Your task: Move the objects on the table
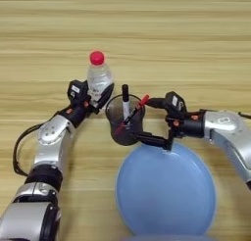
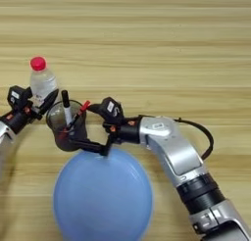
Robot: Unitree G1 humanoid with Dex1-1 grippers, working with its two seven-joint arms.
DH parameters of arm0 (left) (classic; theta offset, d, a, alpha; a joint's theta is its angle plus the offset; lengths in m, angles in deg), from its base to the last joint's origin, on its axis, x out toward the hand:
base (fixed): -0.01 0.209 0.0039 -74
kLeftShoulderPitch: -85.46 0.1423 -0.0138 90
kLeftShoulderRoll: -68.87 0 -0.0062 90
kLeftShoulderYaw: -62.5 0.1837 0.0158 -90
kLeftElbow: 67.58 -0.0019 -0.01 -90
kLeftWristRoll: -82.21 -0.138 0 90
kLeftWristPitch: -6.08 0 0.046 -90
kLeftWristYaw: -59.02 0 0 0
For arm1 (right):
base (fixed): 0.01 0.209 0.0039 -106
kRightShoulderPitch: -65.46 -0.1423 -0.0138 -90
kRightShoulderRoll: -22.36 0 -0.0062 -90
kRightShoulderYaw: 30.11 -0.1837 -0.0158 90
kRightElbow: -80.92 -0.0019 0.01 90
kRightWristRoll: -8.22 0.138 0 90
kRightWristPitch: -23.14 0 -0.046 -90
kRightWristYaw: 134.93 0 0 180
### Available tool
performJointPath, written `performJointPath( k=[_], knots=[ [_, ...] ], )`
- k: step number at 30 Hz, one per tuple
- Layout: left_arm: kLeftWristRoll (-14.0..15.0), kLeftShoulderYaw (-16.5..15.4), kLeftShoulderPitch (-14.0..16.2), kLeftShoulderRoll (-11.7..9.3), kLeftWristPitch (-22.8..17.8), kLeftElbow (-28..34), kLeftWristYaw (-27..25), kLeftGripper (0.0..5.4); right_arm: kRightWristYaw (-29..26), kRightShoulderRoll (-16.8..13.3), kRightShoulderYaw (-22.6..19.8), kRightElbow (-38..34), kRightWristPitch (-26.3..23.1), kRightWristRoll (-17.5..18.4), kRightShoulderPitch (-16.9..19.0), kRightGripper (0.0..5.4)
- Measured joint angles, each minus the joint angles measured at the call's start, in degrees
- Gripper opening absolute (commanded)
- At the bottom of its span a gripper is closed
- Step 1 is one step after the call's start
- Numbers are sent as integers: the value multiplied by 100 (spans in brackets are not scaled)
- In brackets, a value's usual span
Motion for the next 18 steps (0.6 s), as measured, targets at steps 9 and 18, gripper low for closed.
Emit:
performJointPath(
  k=[9, 18],
  knots=[
    [-1, 38, 69, 3, 3, -2, 3, 453, -15, 119, 90, 61, 90, -100, -28, 540],
    [0, 43, 110, 8, 3, -3, -11, 536, -1, 259, 137, 301, 142, -190, -125, 540]
  ],
)
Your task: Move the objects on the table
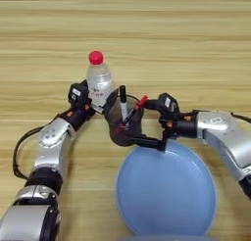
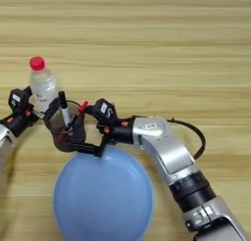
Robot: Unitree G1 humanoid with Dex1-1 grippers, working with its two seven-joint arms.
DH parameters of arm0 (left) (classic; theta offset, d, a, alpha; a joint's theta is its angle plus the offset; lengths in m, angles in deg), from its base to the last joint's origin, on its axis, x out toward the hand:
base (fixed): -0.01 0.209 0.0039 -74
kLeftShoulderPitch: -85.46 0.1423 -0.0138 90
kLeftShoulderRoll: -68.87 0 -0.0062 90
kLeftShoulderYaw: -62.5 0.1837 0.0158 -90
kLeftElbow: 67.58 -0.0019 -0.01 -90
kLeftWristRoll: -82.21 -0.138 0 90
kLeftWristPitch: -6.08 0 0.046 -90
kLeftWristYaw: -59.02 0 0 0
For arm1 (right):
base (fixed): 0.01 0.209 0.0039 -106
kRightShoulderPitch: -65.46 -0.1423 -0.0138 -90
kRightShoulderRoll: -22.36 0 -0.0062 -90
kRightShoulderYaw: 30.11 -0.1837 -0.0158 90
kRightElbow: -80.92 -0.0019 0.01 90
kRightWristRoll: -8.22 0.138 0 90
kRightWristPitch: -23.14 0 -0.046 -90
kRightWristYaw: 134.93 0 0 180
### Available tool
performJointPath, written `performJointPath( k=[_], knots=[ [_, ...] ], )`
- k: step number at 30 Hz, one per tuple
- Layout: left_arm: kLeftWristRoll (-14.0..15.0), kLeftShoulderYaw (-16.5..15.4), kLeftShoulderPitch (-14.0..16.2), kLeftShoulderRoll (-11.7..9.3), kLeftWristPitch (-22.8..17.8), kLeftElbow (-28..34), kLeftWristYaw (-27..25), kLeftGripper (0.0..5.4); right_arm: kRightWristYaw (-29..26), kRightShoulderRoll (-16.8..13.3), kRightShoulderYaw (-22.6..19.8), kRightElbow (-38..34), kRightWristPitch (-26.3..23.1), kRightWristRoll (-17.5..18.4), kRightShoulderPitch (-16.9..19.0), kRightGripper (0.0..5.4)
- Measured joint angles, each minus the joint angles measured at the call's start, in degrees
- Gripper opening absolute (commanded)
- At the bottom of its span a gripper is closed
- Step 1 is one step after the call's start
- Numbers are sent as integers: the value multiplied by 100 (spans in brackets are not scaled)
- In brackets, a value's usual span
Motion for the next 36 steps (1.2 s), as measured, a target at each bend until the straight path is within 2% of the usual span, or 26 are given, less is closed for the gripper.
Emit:
performJointPath(
  k=[27, 32, 36],
  knots=[
    [4, 0, 38, 34, 1, 6, -13, 539, 178, 585, 178, 859, 402, -455, -162, 540],
    [4, 0, 38, 36, 1, 6, -10, 540, 167, 625, 184, 867, 450, -453, -164, 473],
    [4, -3, 38, 35, 2, 6, -8, 540, 156, 633, 182, 866, 450, -450, -164, 467]
  ],
)
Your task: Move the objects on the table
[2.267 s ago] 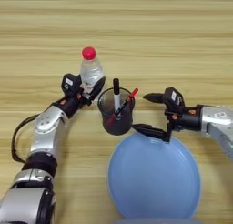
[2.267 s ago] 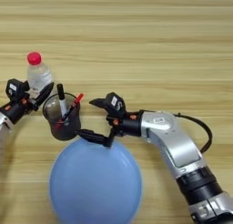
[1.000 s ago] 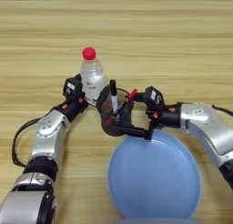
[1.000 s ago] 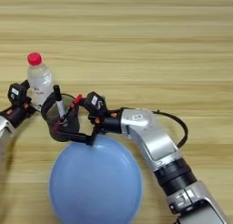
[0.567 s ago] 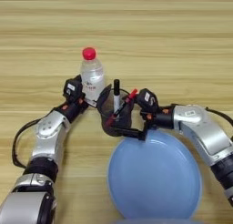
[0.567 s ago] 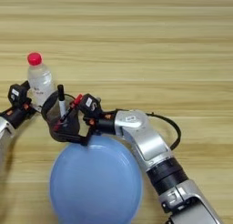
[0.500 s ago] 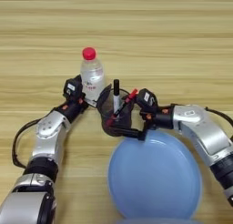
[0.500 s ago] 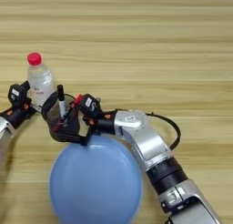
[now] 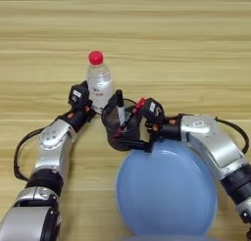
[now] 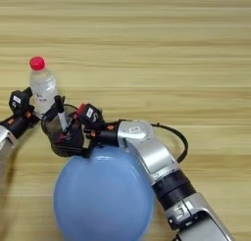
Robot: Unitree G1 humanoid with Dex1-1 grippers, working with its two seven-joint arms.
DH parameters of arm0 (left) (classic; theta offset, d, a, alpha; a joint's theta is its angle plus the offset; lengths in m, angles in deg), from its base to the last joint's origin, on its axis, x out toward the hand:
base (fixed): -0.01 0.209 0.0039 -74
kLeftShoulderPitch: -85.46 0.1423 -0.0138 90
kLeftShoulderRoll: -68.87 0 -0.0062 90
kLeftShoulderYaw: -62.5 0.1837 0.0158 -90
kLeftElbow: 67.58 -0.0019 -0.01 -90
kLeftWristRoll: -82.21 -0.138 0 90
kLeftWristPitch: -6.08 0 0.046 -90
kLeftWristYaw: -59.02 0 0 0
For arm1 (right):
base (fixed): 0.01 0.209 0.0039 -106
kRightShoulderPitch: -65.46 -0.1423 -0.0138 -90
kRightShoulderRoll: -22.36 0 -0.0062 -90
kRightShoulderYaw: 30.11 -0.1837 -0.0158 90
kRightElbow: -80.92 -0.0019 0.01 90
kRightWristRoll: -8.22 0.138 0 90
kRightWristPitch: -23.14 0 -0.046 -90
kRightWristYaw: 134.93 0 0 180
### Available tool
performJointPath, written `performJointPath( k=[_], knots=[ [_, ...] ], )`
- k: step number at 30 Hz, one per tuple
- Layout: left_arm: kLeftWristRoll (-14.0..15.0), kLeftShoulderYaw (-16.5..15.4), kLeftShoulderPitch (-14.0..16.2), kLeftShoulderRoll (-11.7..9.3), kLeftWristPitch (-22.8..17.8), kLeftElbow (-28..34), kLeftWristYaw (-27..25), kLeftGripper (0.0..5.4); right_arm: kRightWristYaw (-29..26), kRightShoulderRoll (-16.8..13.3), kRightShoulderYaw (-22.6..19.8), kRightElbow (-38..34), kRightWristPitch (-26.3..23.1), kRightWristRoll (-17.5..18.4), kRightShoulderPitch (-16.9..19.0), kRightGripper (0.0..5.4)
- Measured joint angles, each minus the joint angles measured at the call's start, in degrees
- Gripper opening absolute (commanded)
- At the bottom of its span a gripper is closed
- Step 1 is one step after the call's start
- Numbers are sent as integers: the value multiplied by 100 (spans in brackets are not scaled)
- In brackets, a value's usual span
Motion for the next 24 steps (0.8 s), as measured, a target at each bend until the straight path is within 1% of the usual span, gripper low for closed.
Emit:
performJointPath(
  k=[12, 14, 19, 22, 24],
  knots=[
    [0, -2, -1, -1, 8, 0, 6, 540, -17, -4, -95, -98, -11, 42, -6, 466],
    [-1, -5, -2, -3, 16, 0, 12, 540, -100, -45, -200, -267, -20, 162, -22, 466],
    [0, -7, -4, -4, 30, -1, 14, 540, -215, -181, -357, -510, -46, 310, -64, 466],
    [0, -7, -4, -4, 32, 0, 14, 540, -258, -235, -403, -666, -127, 399, -63, 466],
    [3, -9, -6, -5, 36, 0, 14, 540, -282, -334, -469, -896, -225, 470, -61, 466]
  ],
)
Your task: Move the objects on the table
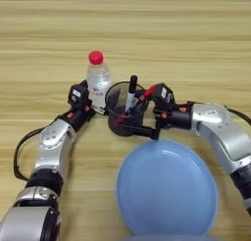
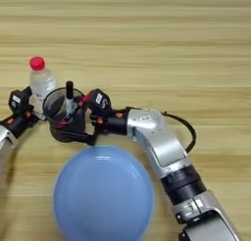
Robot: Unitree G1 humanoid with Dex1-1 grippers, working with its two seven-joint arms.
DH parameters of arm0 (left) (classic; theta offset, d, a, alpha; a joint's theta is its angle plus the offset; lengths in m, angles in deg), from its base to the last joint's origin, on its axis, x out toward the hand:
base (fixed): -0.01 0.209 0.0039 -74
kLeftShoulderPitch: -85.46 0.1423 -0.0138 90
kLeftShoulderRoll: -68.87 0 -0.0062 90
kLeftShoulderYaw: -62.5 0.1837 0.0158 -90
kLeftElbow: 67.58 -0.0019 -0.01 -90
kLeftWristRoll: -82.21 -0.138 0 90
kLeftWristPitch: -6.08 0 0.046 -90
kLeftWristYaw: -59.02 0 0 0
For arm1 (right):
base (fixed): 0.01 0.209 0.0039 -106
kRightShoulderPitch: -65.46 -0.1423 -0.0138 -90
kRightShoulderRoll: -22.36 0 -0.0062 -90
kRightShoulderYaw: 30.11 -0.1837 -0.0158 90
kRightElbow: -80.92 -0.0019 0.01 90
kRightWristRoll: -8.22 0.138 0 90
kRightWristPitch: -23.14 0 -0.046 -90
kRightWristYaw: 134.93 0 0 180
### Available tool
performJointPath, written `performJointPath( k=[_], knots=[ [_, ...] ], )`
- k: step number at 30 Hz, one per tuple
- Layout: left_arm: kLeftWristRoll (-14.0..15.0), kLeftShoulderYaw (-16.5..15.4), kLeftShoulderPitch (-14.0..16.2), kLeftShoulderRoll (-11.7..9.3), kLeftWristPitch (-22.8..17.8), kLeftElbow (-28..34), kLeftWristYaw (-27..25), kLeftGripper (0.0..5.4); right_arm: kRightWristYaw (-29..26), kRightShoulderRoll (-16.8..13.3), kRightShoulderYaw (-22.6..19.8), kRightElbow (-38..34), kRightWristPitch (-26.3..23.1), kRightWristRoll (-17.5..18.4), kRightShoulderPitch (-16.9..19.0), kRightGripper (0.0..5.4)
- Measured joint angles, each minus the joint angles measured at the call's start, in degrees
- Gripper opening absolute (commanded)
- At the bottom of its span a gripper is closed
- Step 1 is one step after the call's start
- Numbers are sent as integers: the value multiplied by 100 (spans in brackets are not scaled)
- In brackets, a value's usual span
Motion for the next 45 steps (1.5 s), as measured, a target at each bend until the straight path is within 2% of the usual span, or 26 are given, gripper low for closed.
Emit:
performJointPath(
  k=[6, 14, 23, 28, 34, 41, 45],
  knots=[
    [0, 1, 0, -2, 4, 0, -1, 540, -37, -317, -229, -691, -313, 272, 66, 466],
    [2, 1, 1, -8, 6, 5, -2, 540, -166, -969, -443, -1670, -690, 655, 506, 466],
    [4, 0, 2, -7, 6, 22, -9, 540, -864, -1790, -661, -2073, -644, 997, 940, 466],
    [4, -2, 4, -7, 6, 51, -10, 540, -1245, -2034, -704, -2213, -639, 1230, 1096, 466],
    [5, -3, 7, -8, 6, 86, -12, 540, -1652, -2334, -677, -2337, -633, 1335, 1312, 466],
    [6, -4, 10, -8, 5, 105, -15, 540, -1876, -2491, -481, -2445, -516, 1305, 1478, 466],
    [6, -6, 17, -9, 5, 121, -16, 540, -1922, -2496, -202, -2333, -370, 1109, 1531, 466]
  ],
)
